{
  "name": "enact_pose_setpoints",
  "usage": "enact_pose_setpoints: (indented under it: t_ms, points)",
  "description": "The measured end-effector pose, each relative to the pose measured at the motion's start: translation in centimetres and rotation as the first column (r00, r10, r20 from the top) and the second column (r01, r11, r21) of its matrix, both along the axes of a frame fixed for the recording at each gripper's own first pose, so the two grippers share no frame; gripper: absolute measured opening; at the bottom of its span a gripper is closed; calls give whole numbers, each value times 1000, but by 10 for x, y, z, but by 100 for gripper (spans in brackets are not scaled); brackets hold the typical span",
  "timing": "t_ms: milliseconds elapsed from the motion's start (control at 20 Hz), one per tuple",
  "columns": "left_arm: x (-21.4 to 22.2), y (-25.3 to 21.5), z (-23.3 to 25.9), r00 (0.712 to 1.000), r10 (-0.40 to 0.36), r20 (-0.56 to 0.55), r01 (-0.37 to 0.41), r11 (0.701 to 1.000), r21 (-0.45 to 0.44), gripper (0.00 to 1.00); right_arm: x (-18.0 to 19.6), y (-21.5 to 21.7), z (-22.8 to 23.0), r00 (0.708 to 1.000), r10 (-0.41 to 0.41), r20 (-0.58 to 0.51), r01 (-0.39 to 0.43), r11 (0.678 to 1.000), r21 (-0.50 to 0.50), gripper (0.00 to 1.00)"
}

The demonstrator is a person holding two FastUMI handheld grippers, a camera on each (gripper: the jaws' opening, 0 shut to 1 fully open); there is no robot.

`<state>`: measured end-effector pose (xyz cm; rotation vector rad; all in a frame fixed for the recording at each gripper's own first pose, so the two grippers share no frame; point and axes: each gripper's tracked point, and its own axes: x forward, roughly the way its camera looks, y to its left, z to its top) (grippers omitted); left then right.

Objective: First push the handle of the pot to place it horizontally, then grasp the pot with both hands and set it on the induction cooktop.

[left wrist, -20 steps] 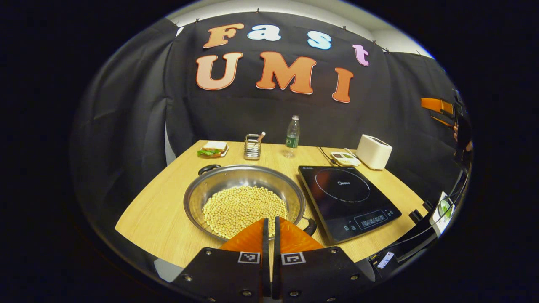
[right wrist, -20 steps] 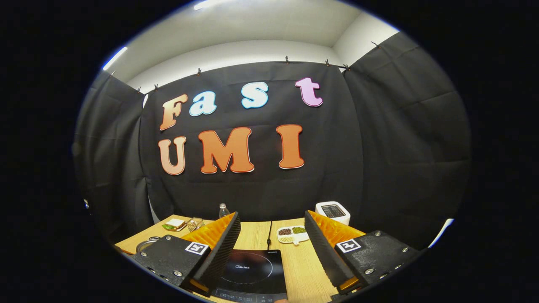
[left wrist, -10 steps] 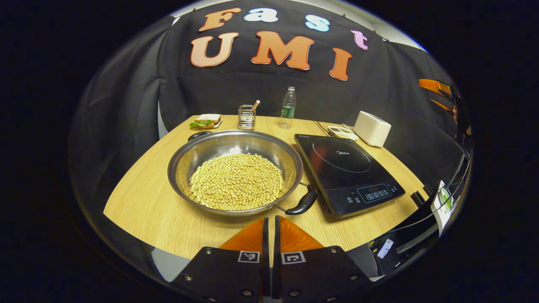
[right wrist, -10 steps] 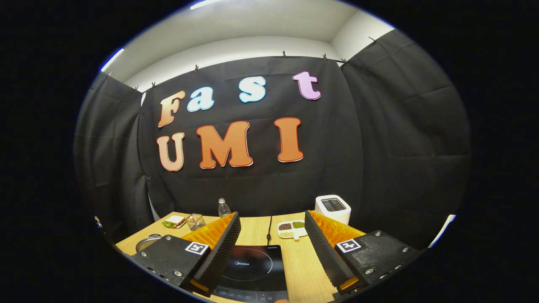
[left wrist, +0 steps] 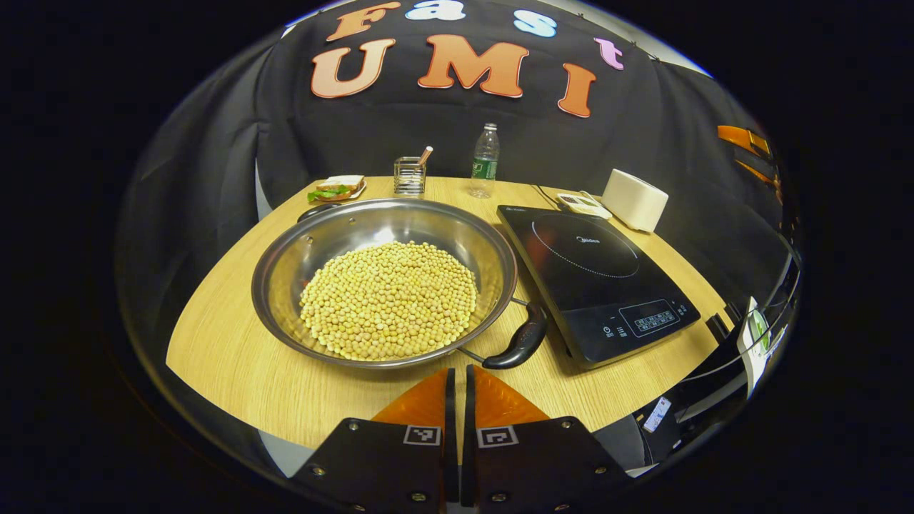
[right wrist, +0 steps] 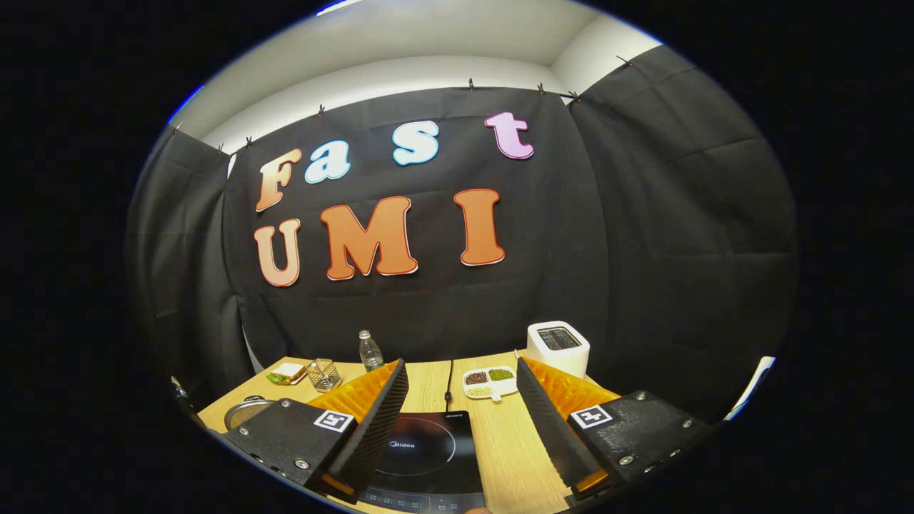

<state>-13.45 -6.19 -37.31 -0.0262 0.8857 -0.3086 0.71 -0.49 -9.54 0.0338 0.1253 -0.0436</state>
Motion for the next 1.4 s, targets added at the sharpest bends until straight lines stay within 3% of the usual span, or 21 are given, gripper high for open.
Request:
enact_pose_setpoints:
  t_ms: [50,500,850,1400]
  points:
    - [1,-1,-2,1000,-4,-1,4,1000,6,2,1,-1,-1,1000,-1,-3,1,1000,-1,95]
    - [16,-25,-5,998,-60,1,60,998,34,2,6,-18,-6,999,-49,10,49,998,-29,95]
    - [39,-49,-11,996,-84,-2,84,996,21,2,9,-40,-19,995,-98,2,98,993,-68,95]
    - [69,-76,-21,995,-99,-5,99,995,-5,1,26,-62,-37,990,-133,-33,132,990,-52,95]
